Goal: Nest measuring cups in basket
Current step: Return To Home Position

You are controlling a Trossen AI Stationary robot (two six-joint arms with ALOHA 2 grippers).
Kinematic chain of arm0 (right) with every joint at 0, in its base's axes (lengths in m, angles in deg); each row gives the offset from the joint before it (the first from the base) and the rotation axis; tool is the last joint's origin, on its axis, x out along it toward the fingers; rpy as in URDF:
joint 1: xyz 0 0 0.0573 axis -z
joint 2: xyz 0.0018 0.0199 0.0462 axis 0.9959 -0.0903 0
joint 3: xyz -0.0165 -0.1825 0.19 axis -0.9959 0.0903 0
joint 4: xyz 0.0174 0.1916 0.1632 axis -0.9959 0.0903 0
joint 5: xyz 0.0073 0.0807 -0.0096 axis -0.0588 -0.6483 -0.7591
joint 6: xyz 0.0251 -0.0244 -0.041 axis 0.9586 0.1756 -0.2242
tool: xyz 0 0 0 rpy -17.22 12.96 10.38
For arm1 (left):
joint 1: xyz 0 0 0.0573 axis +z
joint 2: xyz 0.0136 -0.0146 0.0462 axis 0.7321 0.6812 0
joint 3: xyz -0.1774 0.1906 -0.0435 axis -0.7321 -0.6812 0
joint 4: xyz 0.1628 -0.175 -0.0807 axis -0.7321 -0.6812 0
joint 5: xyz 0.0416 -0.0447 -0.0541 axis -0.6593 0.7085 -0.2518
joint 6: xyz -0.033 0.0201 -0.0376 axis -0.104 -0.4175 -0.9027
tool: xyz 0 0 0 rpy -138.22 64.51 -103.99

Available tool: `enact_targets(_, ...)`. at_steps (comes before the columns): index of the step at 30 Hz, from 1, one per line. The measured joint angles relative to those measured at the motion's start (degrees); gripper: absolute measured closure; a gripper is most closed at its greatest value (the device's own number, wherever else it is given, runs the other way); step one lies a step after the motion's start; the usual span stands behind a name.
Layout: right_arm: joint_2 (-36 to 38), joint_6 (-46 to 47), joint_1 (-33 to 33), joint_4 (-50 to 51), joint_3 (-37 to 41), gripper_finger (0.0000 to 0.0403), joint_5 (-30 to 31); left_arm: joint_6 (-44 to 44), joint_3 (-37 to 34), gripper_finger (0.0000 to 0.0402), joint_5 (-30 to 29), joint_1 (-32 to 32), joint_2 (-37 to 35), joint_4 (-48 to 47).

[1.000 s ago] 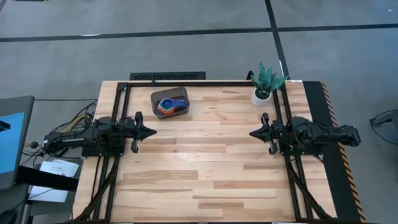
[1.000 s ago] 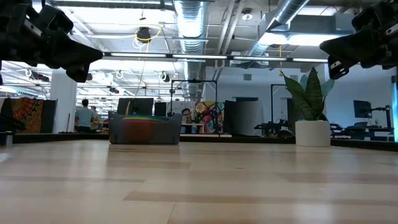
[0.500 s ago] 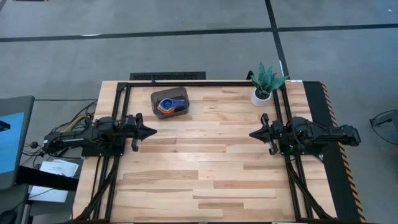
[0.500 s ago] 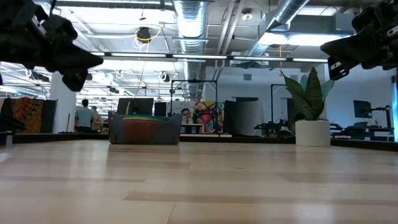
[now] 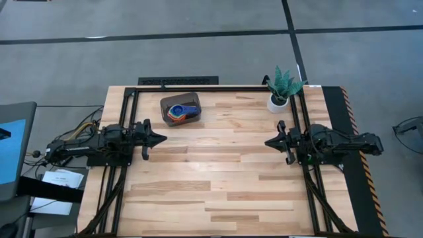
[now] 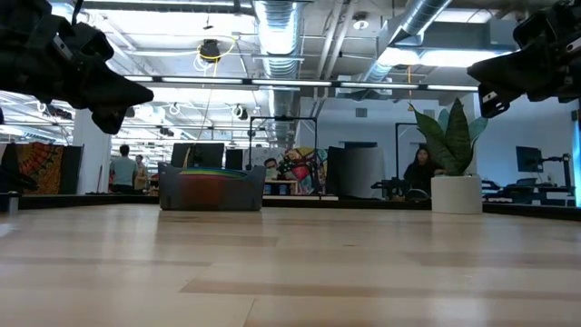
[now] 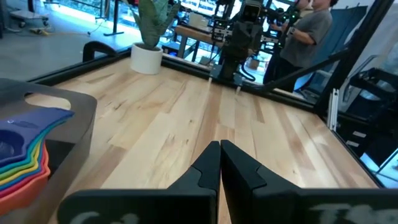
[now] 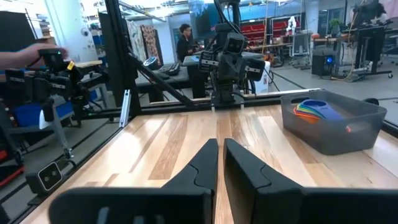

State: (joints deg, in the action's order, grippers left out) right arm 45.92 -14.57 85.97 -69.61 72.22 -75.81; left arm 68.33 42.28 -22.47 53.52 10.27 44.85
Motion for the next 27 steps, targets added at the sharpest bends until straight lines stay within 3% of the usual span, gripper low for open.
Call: enact_targets(27, 0.0, 0.0, 0.0, 0.3, 0.0, 0.0353, 0.0, 0.0, 0.0, 0.0401, 0.5, 0.0, -0.4, -0.1)
